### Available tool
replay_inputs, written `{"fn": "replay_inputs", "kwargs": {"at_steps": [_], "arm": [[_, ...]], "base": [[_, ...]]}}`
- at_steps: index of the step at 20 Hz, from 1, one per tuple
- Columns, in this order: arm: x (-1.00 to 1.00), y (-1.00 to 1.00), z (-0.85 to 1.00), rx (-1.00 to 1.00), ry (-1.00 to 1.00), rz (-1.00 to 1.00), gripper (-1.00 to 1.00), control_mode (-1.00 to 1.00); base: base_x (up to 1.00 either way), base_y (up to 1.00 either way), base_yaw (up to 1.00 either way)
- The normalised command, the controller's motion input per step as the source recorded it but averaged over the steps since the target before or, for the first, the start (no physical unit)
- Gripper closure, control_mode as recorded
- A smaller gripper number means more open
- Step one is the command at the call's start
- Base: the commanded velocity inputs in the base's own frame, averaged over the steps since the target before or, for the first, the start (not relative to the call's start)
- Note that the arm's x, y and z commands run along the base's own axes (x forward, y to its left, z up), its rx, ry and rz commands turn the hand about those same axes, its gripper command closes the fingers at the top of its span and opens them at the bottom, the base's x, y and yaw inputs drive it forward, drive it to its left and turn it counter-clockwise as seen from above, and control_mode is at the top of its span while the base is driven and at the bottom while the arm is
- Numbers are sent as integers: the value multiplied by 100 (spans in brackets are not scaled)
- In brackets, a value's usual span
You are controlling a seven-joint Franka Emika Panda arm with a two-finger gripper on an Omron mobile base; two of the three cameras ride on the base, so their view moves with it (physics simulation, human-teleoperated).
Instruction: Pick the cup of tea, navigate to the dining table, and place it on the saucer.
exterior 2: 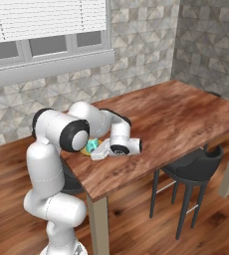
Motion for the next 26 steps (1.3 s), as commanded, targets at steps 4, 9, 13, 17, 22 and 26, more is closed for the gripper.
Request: {"fn": "replay_inputs", "kwargs": {"at_steps": [4, 9, 13, 17, 22, 26], "arm": [[0, 0, 0, 0, 0, 0, 100, -100], [0, 0, 0, 0, 0, 0, 100, -100], [0, 0, 0, 0, 0, 0, -100, -100], [0, 0, 0, 0, 0, 0, -100, -100], [0, 0, 0, 0, 0, 0, -100, -100], [0, 0, 0, 0, 0, 0, -100, -100]], "base": [[0, 0, 0], [0, 0, 0], [0, 0, 0], [0, 0, 0], [0, 0, 0], [0, 0, 0]]}}
